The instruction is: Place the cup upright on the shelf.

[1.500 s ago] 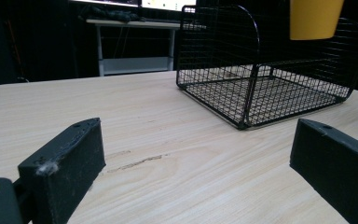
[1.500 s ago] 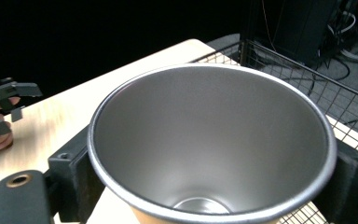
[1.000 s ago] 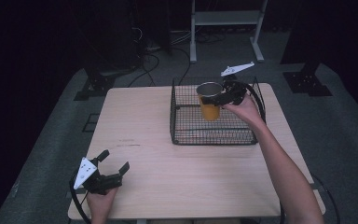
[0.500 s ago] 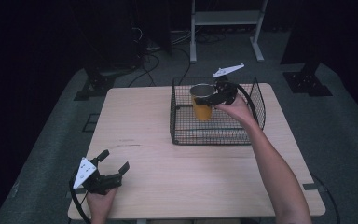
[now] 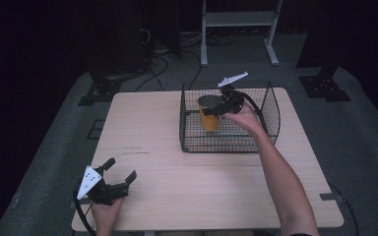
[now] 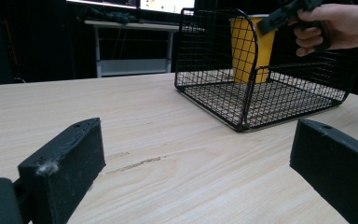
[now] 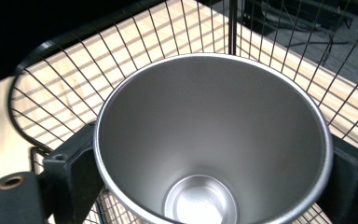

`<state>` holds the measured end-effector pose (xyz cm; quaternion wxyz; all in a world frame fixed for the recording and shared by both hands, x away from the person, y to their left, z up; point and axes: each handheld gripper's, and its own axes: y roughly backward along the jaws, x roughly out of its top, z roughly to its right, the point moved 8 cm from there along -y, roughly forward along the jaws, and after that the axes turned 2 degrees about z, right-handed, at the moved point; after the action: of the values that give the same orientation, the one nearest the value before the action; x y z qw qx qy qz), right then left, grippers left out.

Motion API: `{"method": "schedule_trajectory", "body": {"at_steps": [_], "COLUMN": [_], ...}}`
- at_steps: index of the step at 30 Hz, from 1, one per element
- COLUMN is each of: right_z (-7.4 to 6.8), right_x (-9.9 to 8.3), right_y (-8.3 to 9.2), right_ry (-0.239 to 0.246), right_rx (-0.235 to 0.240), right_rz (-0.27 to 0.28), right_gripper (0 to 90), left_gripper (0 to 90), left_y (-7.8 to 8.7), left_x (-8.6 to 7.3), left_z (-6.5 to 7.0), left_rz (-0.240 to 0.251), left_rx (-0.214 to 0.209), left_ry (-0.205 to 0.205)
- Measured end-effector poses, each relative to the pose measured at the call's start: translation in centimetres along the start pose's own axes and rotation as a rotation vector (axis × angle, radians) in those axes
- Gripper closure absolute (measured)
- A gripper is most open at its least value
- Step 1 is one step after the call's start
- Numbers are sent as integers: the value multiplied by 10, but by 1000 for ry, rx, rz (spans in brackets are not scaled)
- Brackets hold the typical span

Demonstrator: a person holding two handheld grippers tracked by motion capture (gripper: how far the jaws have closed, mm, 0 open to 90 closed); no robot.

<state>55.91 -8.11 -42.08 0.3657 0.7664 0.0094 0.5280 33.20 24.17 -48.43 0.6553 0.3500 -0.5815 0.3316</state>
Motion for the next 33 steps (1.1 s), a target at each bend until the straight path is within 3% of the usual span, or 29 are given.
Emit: {"method": "schedule_trajectory", "body": {"at_steps": [15,24,33], "right_z": [12,12,10], "right_x": [-13,-17,-20], "right_y": [-11,-16,-18], "right_ry": [-19,8,27], "right_rx": [-27,-48,-38], "right_rz": [-64,-94,-107], "right_gripper": [98,98,96], "left_gripper": [24,24,24], "left_y": [0,0,1], "left_x": [0,1,1], "left_z": [0,0,0], "left_rz": [2,5,5], "left_rx": [0,-1,-1], "left_ry": [2,4,2]}}
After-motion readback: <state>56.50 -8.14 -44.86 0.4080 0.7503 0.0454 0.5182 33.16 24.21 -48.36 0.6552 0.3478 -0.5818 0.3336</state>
